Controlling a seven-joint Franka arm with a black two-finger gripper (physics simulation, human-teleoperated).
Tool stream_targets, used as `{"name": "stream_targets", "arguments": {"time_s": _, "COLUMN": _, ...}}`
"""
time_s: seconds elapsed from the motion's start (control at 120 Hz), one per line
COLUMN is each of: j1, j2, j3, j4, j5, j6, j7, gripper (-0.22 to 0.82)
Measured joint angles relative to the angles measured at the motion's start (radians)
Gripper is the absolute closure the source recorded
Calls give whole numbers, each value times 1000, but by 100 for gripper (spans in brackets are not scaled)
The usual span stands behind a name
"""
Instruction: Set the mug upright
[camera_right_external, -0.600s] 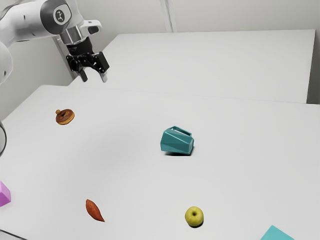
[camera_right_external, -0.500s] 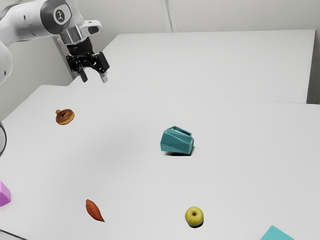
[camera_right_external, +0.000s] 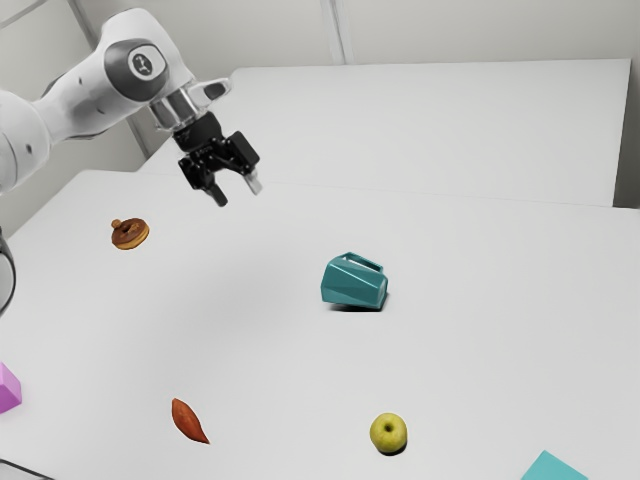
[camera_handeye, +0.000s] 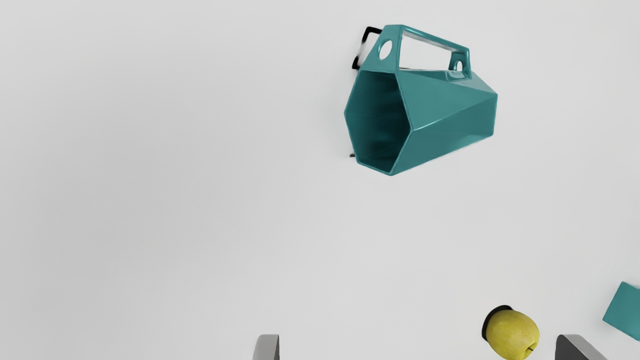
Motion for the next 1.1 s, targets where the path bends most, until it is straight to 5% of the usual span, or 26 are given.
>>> {"name": "stream_targets", "arguments": {"time_s": 0.433, "j1": -8, "j2": 212, "j3": -8, "j4": -78, "j5": -404, "j6": 195, "j7": 128, "gripper": 0}}
{"name": "stream_targets", "arguments": {"time_s": 0.867, "j1": -6, "j2": 291, "j3": -82, "j4": -172, "j5": -672, "j6": 248, "j7": 367, "gripper": 0}}
{"name": "stream_targets", "arguments": {"time_s": 1.1, "j1": -4, "j2": 294, "j3": -94, "j4": -176, "j5": -715, "j6": 248, "j7": 450, "gripper": 52}}
